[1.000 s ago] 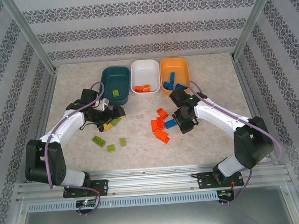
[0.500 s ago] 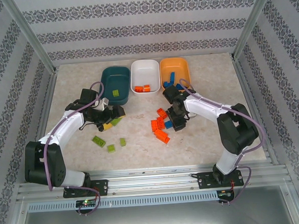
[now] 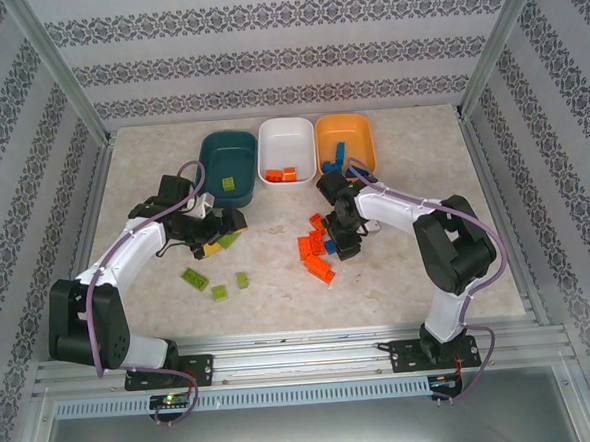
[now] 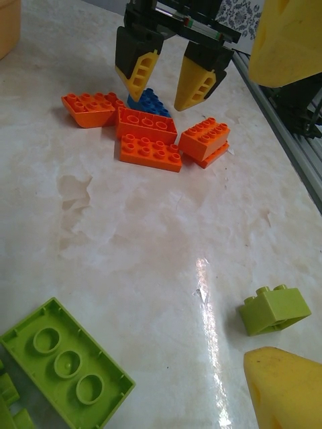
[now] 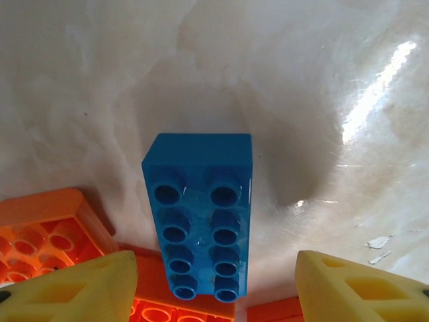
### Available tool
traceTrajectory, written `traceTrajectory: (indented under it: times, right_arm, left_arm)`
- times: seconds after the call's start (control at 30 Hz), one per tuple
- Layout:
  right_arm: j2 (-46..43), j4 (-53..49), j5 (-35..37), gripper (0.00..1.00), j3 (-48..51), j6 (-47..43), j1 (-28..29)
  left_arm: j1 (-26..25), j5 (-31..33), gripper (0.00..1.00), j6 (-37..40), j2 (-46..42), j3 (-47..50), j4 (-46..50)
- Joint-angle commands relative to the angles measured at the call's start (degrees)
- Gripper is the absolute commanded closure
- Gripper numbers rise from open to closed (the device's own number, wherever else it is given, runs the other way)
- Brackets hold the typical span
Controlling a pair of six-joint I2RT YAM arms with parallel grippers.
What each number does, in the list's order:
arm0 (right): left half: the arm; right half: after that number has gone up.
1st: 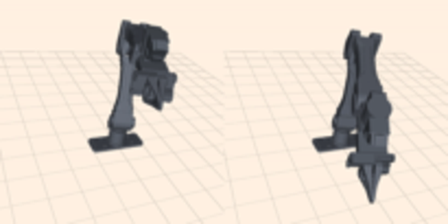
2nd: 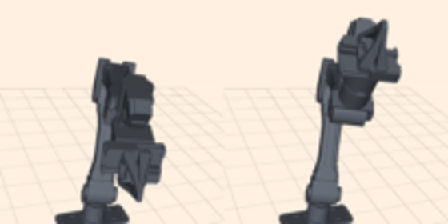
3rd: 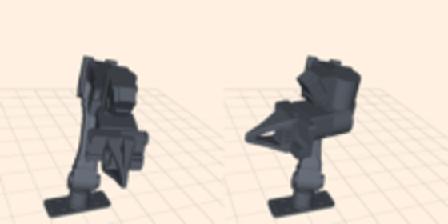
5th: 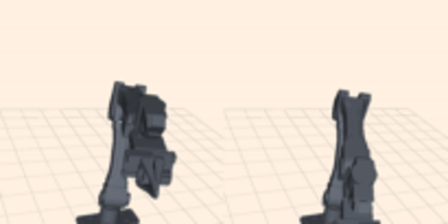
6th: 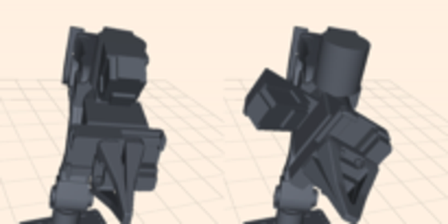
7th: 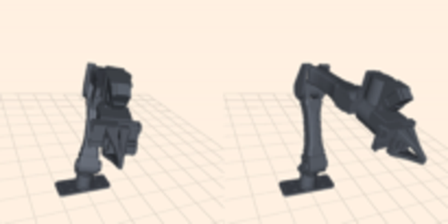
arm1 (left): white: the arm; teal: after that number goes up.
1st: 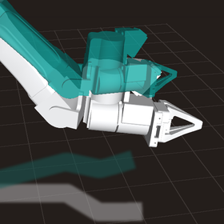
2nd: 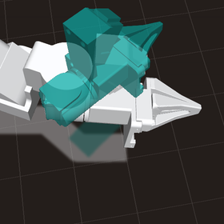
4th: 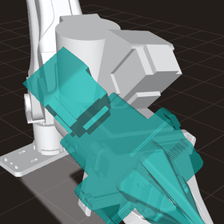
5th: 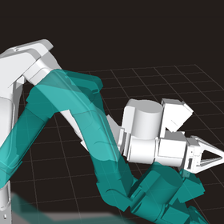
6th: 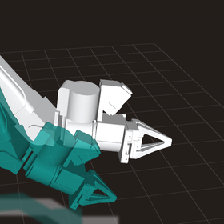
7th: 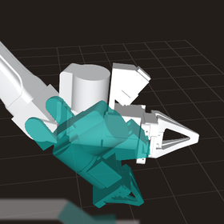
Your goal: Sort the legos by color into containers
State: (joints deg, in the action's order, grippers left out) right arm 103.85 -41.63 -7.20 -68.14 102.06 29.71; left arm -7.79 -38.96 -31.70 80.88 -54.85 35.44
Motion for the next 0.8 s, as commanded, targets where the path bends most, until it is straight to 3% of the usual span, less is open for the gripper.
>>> traceTrajectory:
  times: [0.0, 0.4, 0.77]
  right_arm:
    - [1.33, -0.23, -0.88, 0.36, -0.73, -0.23, -0.62]
    - [3.02, 1.77, -2.35, 0.38, 1.31, -0.37, -1.41]
    - [2.34, 2.85, -2.44, 0.52, 3.12, -0.46, -1.67]
  left_arm:
    - [-0.06, 0.38, 0.0, 1.65, -0.5, -0.24, 1.91]
    - [-0.02, 0.64, 0.0, 1.82, -0.01, -0.47, 2.08]
    - [-0.02, 0.61, 0.0, 1.76, 0.15, -0.38, 1.88]
